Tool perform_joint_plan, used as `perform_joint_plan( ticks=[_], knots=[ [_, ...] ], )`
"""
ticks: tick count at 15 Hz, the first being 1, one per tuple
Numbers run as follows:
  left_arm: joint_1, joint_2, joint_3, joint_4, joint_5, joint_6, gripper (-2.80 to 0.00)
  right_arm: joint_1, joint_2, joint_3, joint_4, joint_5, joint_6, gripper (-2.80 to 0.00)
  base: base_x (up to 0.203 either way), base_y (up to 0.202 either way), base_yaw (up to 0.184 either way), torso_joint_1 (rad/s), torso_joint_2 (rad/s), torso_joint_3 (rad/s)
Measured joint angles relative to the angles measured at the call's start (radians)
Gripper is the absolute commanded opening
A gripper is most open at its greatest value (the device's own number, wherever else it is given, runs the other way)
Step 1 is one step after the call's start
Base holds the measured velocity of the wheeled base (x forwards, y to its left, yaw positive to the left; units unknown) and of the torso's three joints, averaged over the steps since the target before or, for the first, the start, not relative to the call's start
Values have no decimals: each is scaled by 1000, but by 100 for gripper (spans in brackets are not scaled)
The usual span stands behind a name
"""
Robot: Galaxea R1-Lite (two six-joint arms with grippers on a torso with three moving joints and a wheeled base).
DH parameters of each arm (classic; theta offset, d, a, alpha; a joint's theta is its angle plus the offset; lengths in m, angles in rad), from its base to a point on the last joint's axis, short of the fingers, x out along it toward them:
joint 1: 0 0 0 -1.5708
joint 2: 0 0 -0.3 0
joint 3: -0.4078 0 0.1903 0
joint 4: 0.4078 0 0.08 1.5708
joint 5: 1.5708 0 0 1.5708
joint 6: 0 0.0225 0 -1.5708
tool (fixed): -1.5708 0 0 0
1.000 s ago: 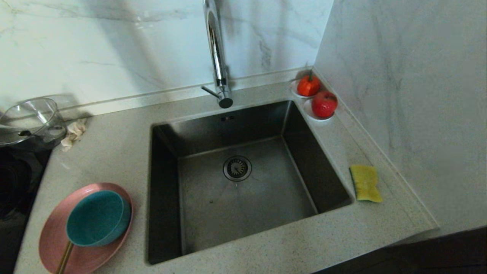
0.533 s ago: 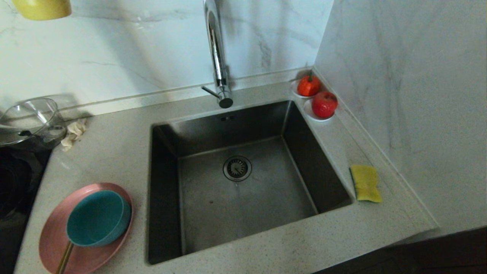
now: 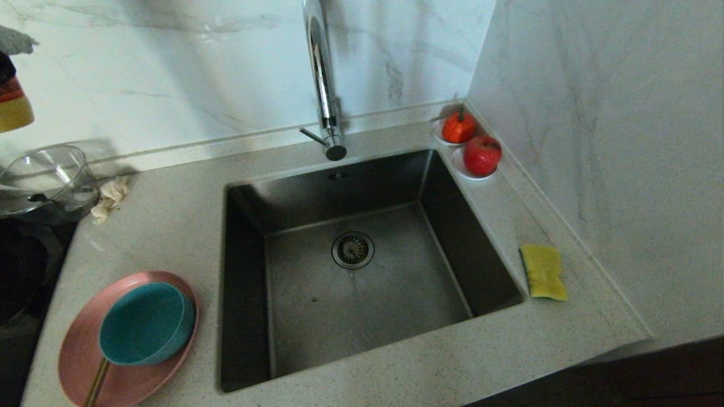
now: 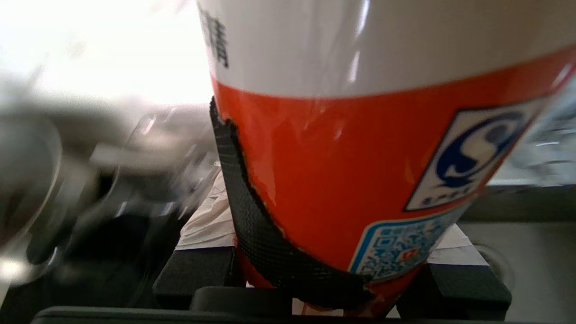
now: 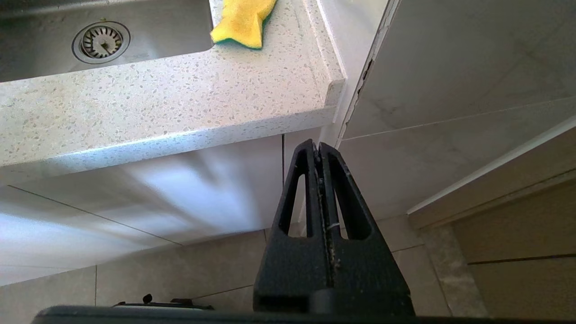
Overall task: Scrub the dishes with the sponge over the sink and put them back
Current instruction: Place the dish soap on the table
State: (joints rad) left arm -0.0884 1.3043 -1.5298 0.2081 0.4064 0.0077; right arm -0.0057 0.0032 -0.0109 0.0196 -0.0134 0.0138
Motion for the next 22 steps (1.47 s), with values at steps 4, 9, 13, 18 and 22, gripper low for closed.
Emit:
perform_joint_plan(
  ticks=[4,9,13,18,22],
  knots=[
    [42,-17,176,-155,21,-68,-280,-1,0,0,0,0,0,-280,0,0,0,0,0,0],
    [62,29,405,-506,100,-65,-280,-1,0,0,0,0,0,-280,0,0,0,0,0,0],
    [79,126,514,-756,176,-62,-280,-1,0,0,0,0,-1,-280,0,0,0,0,0,0],
    [113,294,577,-1053,223,-50,-280,-1,0,0,0,0,0,-280,0,0,0,0,0,0],
    [146,424,588,-1172,234,-56,-280,-1,0,0,0,0,0,-280,0,0,0,0,0,0]
  ],
)
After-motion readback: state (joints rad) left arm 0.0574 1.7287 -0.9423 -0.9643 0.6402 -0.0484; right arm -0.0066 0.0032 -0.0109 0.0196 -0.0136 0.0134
